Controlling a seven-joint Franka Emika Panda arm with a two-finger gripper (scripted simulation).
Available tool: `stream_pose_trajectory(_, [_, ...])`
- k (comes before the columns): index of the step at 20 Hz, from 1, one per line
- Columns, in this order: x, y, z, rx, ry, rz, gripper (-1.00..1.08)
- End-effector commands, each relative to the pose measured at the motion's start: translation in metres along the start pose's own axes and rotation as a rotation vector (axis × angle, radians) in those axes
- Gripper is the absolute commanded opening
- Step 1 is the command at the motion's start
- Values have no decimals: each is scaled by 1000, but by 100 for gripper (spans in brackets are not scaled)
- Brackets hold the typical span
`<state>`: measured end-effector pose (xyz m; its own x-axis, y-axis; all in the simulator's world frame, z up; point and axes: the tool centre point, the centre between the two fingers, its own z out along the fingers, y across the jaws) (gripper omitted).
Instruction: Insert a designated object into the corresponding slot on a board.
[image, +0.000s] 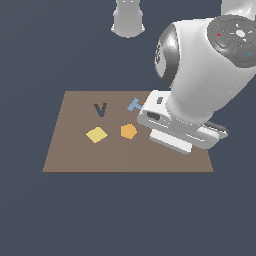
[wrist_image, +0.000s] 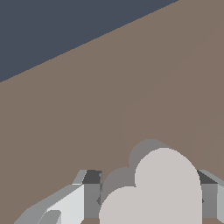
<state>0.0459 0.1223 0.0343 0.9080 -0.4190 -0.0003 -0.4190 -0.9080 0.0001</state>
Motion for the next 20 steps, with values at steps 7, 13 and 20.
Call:
stream_pose_trajectory(7, [-31, 11, -3, 1, 0, 337, -100])
stream_pose_trajectory(13, [-50, 12, -4, 1, 0, 529, -100])
stream_pose_trajectory(20, [-65, 9, -5, 1, -1, 683, -100])
